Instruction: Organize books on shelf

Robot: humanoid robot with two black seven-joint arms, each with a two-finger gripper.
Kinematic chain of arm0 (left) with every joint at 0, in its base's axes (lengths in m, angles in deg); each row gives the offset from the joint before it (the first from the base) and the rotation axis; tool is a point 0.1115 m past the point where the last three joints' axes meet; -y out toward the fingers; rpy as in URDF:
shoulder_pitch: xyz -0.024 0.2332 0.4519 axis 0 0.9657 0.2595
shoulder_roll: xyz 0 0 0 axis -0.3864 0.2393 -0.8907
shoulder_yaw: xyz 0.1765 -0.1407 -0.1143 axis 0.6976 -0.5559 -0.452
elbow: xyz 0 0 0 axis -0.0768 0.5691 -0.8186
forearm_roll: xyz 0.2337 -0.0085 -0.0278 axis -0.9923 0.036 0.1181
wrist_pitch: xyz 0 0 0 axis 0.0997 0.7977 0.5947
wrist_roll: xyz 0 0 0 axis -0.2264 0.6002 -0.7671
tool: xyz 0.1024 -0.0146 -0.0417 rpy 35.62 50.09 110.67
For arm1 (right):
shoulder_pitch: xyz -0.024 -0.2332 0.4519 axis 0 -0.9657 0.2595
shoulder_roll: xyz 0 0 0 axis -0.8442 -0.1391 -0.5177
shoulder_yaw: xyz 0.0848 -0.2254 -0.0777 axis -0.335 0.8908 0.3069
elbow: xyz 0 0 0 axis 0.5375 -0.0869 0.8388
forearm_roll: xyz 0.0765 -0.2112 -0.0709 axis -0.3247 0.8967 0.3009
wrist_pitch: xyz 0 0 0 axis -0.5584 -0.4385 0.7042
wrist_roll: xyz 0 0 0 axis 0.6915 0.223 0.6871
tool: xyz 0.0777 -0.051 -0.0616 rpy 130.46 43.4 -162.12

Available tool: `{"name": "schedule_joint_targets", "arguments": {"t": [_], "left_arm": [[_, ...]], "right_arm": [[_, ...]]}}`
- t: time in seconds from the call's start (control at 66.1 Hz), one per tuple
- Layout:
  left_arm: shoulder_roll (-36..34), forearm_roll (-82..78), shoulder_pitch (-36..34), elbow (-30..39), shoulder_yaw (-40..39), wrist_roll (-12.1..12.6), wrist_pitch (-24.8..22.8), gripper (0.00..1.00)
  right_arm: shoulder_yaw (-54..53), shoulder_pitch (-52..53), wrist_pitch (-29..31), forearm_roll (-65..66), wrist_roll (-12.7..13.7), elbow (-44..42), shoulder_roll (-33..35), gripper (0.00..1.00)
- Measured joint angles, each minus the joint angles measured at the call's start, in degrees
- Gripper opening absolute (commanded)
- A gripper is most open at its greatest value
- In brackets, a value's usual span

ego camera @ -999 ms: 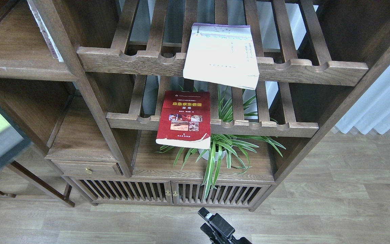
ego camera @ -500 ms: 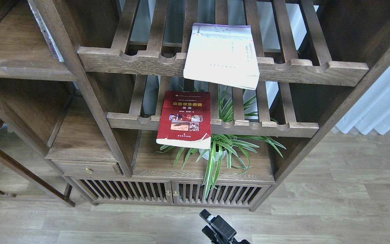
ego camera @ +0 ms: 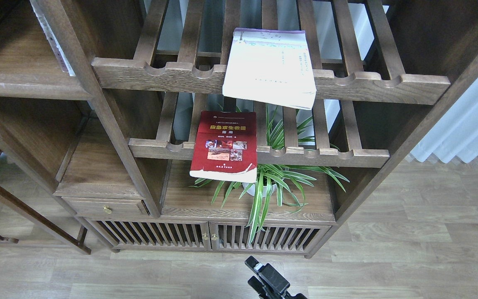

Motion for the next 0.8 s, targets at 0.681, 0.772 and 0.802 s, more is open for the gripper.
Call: {"name": "schedule_joint_targets", "arguments": {"t": [0.681, 0.772, 0.802], "left_arm": [[1.6, -0.2, -14.8, -14.7, 16.9, -8.9, 0.0, 0.05], [2.3, -0.2, -15.1, -15.2, 18.3, -9.7, 0.0, 0.05], [2.6, -0.2, -15.2, -15.3, 18.6, -9.8, 0.0, 0.05]], "right_arm": [[-0.3, -0.1, 0.0, -0.2, -0.1, 0.0, -0.2, 0.99], [-0.4, -0.1, 0.0, -0.4, -0.1, 0.0, -0.2, 0.99], [-0.4, -0.1, 0.0, -0.4, -0.1, 0.0, -0.2, 0.99]]}}
